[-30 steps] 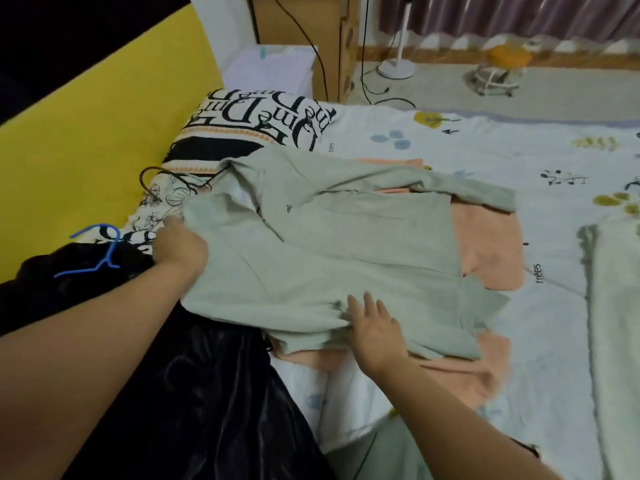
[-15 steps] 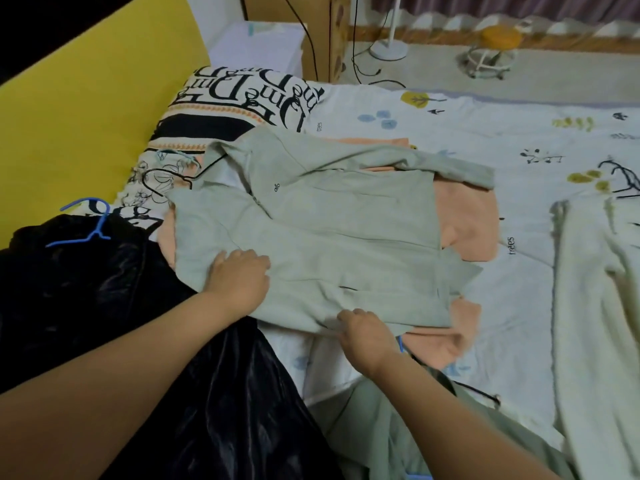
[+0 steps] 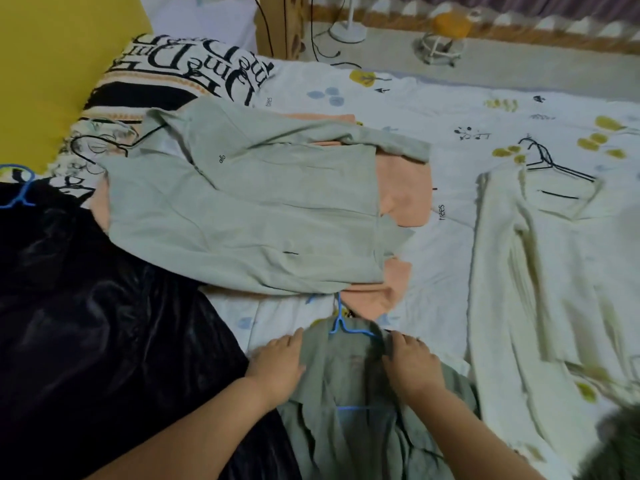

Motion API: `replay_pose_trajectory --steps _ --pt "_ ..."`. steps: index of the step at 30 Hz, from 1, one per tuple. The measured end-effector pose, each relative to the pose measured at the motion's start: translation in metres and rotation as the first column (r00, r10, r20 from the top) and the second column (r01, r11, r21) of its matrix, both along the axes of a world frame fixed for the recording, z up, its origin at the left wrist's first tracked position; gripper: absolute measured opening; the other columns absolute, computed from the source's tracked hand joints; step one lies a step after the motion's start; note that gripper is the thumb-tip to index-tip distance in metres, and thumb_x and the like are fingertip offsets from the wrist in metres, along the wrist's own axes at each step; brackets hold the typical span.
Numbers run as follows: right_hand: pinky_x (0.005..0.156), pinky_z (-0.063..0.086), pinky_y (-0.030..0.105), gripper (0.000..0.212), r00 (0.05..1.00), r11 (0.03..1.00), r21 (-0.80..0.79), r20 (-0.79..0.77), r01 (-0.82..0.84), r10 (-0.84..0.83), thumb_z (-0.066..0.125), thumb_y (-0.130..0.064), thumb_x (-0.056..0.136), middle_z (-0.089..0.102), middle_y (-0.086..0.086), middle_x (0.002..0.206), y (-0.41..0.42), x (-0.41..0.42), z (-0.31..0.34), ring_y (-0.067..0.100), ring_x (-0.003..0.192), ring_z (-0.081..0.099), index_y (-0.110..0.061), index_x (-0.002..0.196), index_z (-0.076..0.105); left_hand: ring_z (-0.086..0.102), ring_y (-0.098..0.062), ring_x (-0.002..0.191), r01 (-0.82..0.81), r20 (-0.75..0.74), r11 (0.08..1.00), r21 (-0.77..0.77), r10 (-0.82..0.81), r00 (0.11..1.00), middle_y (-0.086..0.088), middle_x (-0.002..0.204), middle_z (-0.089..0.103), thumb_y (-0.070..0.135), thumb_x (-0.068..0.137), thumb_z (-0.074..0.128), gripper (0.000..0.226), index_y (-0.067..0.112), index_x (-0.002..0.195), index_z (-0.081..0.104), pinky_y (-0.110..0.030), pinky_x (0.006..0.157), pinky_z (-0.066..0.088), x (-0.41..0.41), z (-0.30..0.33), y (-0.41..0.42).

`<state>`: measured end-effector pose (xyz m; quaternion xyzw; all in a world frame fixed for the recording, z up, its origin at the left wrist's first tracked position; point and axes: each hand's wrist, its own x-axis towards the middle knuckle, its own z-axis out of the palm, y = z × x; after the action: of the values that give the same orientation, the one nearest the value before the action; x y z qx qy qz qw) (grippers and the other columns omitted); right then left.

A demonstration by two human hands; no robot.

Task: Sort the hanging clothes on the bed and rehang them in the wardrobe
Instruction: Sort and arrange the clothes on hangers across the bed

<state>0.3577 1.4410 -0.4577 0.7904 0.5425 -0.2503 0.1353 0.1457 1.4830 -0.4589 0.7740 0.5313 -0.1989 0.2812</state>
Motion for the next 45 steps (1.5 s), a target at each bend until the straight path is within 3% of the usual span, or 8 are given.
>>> replay_pose_trajectory --steps 5,9,13,16,27,33,37,45 --pt "0.104 0.030 0.040 0.048 0.996 0.997 0.024 0.059 -0.070 0.068 0.038 -0.041 0.096 0.042 0.005 0.137 -0.024 0.000 -0.007 0.024 0.130 0.037 -0.019 0.137 0.029 0.040 -0.024 0.128 -0.095 -0.050 0.990 0.102 0.100 0.994 -0.006 0.139 0.041 0.039 0.095 0.042 0.055 0.013 0.141 0.026 -0.034 0.103 0.032 0.009 -0.011 -0.011" --pt "0.094 0.035 0.035 0.037 0.999 0.993 0.103 -0.005 -0.052 0.053 0.036 -0.041 0.097 0.050 0.005 0.128 -0.031 0.000 0.005 0.026 0.120 0.044 -0.016 0.124 0.038 0.056 -0.024 0.107 -0.268 0.133 0.963 0.027 0.262 0.956 -0.006 0.114 0.061 0.040 0.095 0.045 0.033 0.014 0.115 0.047 -0.031 0.084 0.041 0.007 0.007 -0.014" --pt "0.082 0.036 0.036 0.022 0.994 0.979 0.202 -0.110 -0.007 0.030 0.039 -0.042 0.097 0.057 0.003 0.115 -0.043 0.005 0.032 0.026 0.110 0.051 -0.020 0.103 0.040 0.052 -0.016 0.079 -0.357 0.285 0.934 -0.011 0.345 0.894 0.008 0.078 0.053 0.036 0.093 0.051 0.019 0.022 0.088 0.040 -0.027 0.064 0.036 0.002 0.041 -0.027" --pt "0.072 0.032 0.035 0.021 0.972 0.961 0.275 -0.230 0.019 0.046 0.044 -0.040 0.095 0.061 0.003 0.103 -0.058 0.007 0.060 0.027 0.100 0.056 -0.023 0.092 0.032 0.055 -0.016 0.077 -0.408 0.355 0.913 -0.024 0.389 0.850 0.006 0.077 0.057 0.034 0.092 0.054 0.024 0.027 0.075 0.038 -0.027 0.064 0.039 -0.003 0.066 -0.040" --pt "0.069 0.030 0.035 0.023 0.950 0.836 0.544 -0.294 0.079 0.102 0.048 -0.038 0.094 0.065 0.007 0.096 -0.113 0.001 0.176 0.033 0.093 0.058 -0.023 0.086 0.033 0.052 -0.009 0.068 -0.523 0.542 0.846 0.104 0.393 0.743 0.008 0.073 0.056 0.022 0.091 0.057 0.018 0.023 0.077 0.046 -0.014 0.053 0.034 -0.002 0.165 -0.099" --pt "0.077 0.039 0.037 0.021 0.947 0.789 0.597 -0.314 0.144 0.064 0.051 -0.040 0.092 0.065 0.003 0.092 -0.160 -0.012 0.232 0.030 0.090 0.059 -0.025 0.084 0.039 0.058 -0.024 0.070 -0.577 0.636 0.812 0.089 0.399 0.660 -0.007 0.072 0.061 0.022 0.089 0.059 0.018 0.014 0.076 0.049 -0.030 0.059 0.041 -0.012 0.213 -0.143" --pt "0.079 0.042 0.036 0.017 0.940 0.731 0.651 -0.340 0.204 0.041 0.054 -0.040 0.090 0.065 -0.001 0.087 -0.199 -0.026 0.271 0.024 0.086 0.059 -0.025 0.084 0.048 0.058 -0.023 0.072 -0.599 0.726 0.791 0.123 0.339 0.598 0.000 0.068 0.061 0.019 0.086 0.063 0.022 0.024 0.070 0.050 -0.035 0.066 0.043 -0.022 0.243 -0.178" --pt "0.079 0.040 0.038 0.014 0.939 0.582 0.763 -0.343 0.282 -0.005 0.060 -0.036 0.087 0.056 -0.009 0.072 -0.293 -0.064 0.334 0.016 0.074 0.051 -0.025 0.082 0.054 0.060 -0.019 0.077 -0.594 0.852 0.792 0.141 0.209 0.481 0.003 0.075 0.063 0.015 0.085 0.064 0.004 0.012 0.083 0.061 -0.035 0.071 0.045 -0.044 0.302 -0.262"
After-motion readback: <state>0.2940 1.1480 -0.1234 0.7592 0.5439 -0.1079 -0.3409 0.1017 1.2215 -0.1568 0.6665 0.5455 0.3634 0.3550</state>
